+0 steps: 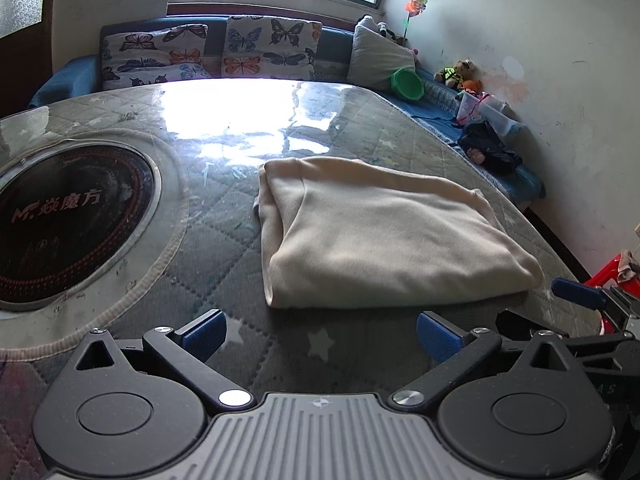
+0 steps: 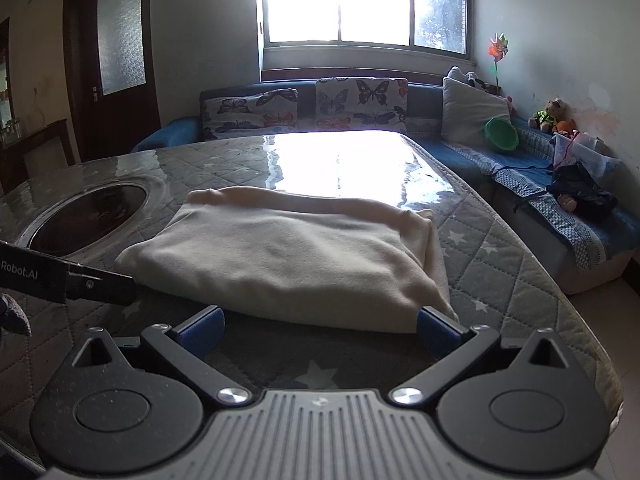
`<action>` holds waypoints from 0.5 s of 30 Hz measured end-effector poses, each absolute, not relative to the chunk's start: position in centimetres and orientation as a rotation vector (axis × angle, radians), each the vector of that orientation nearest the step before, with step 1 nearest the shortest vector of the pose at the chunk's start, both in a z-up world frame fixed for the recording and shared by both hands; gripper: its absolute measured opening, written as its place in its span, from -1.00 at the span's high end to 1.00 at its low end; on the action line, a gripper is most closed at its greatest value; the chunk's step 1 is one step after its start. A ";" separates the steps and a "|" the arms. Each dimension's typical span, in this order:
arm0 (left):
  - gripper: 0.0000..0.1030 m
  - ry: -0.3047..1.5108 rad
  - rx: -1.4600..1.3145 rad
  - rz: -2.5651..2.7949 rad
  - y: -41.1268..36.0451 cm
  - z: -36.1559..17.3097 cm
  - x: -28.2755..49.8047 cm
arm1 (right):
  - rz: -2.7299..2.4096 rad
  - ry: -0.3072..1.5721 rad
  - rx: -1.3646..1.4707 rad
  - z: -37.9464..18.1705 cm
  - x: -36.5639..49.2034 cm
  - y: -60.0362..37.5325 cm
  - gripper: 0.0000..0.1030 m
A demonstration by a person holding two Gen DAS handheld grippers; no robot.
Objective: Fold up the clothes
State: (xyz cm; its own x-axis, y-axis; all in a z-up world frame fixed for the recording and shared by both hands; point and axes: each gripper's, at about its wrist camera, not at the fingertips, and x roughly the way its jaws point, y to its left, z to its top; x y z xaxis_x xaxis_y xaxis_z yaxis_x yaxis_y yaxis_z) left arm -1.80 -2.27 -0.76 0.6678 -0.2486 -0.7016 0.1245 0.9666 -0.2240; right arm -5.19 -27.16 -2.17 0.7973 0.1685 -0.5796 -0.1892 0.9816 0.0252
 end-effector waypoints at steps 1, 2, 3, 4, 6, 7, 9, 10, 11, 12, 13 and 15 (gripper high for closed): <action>-1.00 0.819 -0.162 -0.211 -2.2 -0.8 -1.9 | 0.194 0.617 -0.035 -2.1 -5.3 -27.0 -1.00; -1.00 0.823 -0.161 -0.209 -2.2 -0.8 -2.1 | 0.195 0.614 -0.036 -2.1 -5.4 -26.9 -1.00; -1.00 0.826 -0.160 -0.207 -2.2 -0.9 -2.2 | 0.196 0.613 -0.036 -2.1 -5.5 -26.8 -1.00; -1.00 0.830 -0.159 -0.205 -2.2 -0.9 -2.3 | 0.197 0.613 -0.037 -2.1 -5.6 -26.6 -1.00; -1.00 0.836 -0.152 -0.200 -2.2 -0.9 -2.5 | 0.198 0.611 -0.037 -2.1 -5.8 -26.4 -1.00; -1.00 0.838 -0.147 -0.198 -2.2 -0.9 -2.6 | 0.197 0.612 -0.035 -2.1 -5.9 -26.4 -1.00; -1.00 0.840 -0.135 -0.198 -2.3 -0.9 -2.8 | 0.196 0.614 -0.032 -2.2 -6.0 -26.3 -1.00; -1.00 0.839 -0.128 -0.196 -2.4 -0.8 -2.9 | 0.195 0.616 -0.029 -2.3 -6.1 -26.3 -1.00; -1.00 0.837 -0.122 -0.194 -2.4 -0.8 -3.0 | 0.194 0.618 -0.027 -2.4 -6.2 -26.2 -1.00; -1.00 0.836 -0.118 -0.192 -2.4 -0.8 -3.1 | 0.194 0.620 -0.026 -2.4 -6.3 -26.2 -1.00; -1.00 0.835 -0.114 -0.191 -2.4 -0.8 -3.1 | 0.194 0.621 -0.027 -2.4 -6.3 -26.2 -1.00; -1.00 0.837 -0.110 -0.186 -2.5 -0.7 -3.2 | 0.192 0.622 -0.031 -2.5 -6.4 -26.2 -1.00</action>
State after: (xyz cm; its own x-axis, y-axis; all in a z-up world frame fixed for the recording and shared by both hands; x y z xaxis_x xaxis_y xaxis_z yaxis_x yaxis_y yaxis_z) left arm -3.16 -2.46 -0.75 0.6545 -0.2071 -0.7271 0.1209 0.9780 -0.1697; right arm -6.41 -26.17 -2.49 0.7955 0.1696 -0.5817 -0.1885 0.9817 0.0285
